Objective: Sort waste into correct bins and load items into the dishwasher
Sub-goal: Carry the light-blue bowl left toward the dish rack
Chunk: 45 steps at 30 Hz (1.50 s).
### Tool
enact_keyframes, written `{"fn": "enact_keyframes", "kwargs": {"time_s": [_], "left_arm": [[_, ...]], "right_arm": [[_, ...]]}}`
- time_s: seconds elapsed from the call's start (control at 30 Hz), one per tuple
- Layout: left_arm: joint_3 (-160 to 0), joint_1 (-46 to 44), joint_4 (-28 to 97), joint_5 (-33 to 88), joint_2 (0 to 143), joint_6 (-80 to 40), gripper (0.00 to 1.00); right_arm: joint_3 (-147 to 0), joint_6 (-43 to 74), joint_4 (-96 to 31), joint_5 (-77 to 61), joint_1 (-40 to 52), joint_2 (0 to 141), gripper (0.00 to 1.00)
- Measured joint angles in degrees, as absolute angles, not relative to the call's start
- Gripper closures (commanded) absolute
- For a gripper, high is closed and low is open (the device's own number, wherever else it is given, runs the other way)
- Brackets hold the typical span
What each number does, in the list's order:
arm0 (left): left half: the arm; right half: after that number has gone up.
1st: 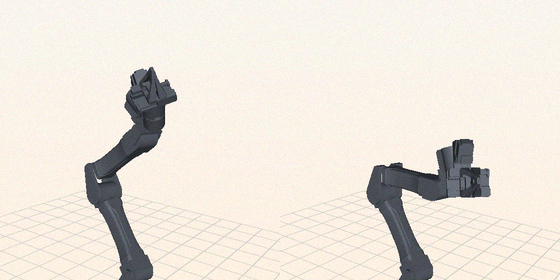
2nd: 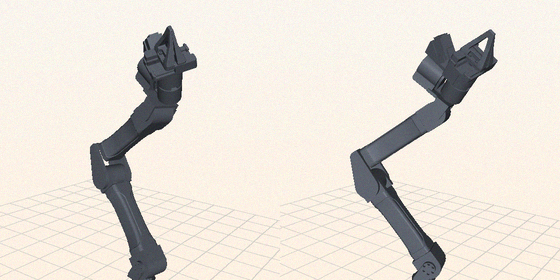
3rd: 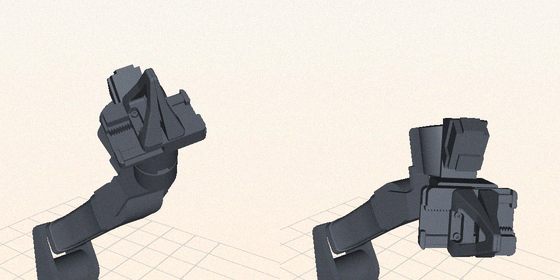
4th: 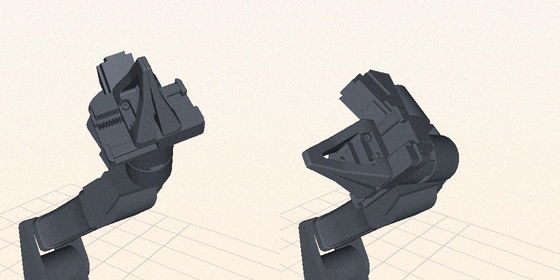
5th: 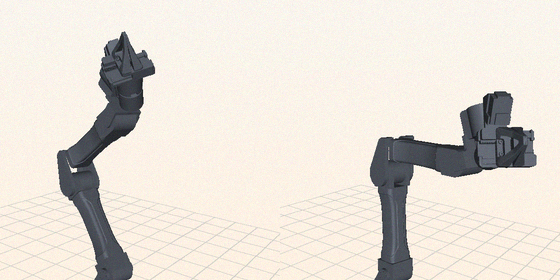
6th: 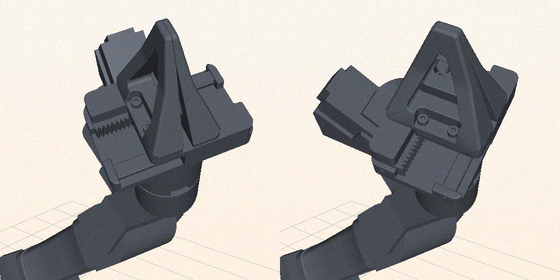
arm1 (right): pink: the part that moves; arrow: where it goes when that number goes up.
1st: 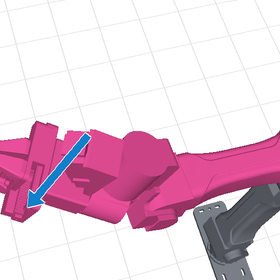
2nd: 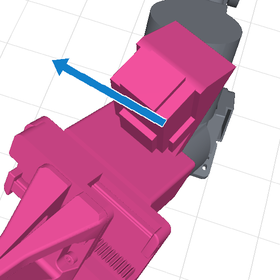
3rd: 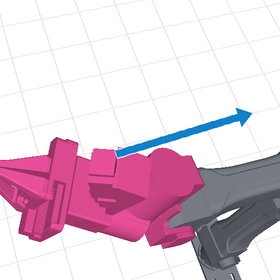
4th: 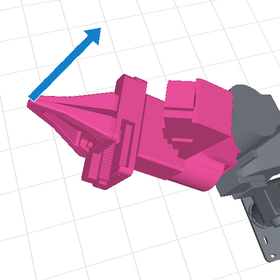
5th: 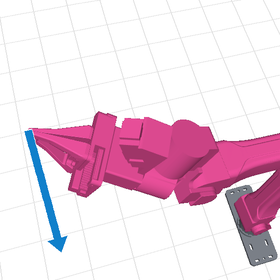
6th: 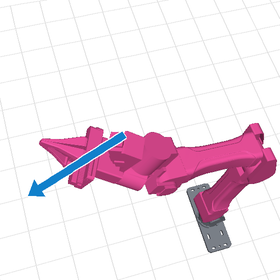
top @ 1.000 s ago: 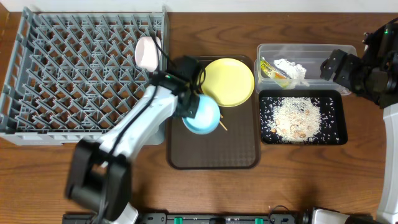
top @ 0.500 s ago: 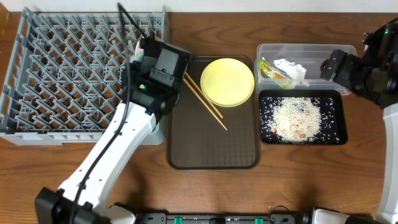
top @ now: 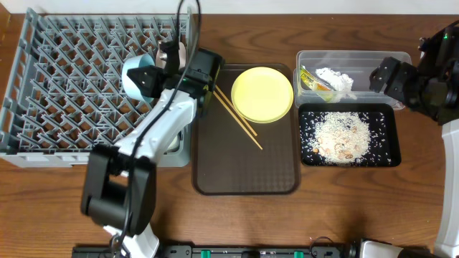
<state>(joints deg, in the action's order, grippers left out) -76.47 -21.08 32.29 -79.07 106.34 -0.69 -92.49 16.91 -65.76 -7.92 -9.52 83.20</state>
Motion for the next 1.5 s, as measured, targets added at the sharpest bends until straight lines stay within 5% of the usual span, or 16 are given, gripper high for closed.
{"fn": "enact_keyframes", "kwargs": {"time_s": [1.17,1.5], "left_arm": [[-71.6,-21.2,30.4,-79.4,107.7,-6.3,0.93],[-70.6,-27.2,30.8,-77.9,107.7,-2.7,0.92]], "right_arm": [[-92.5,16.9,-65.8,-7.9,-9.5,83.2,0.01],[-92.5,16.9,-65.8,-7.9,-9.5,83.2,0.01]]}}
